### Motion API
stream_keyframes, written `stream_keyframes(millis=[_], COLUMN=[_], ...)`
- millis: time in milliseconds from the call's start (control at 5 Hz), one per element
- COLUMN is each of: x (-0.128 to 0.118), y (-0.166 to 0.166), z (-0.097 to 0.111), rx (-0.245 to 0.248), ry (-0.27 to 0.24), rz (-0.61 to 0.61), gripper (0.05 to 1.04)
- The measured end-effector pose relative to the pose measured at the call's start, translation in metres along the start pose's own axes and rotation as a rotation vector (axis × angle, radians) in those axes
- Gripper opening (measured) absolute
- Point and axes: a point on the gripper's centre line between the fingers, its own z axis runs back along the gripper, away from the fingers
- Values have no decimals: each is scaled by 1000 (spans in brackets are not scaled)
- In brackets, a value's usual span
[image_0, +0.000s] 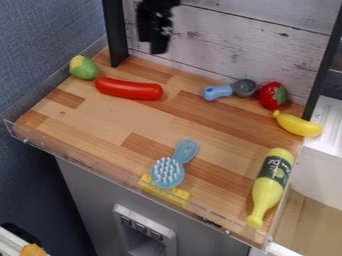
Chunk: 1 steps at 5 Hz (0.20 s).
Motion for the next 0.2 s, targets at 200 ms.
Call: stream_keyframes(millis=[200], x=[-27], y=[31], z=[-2], rx=[-7], ry=[-7], rz=[-34], gripper=[996])
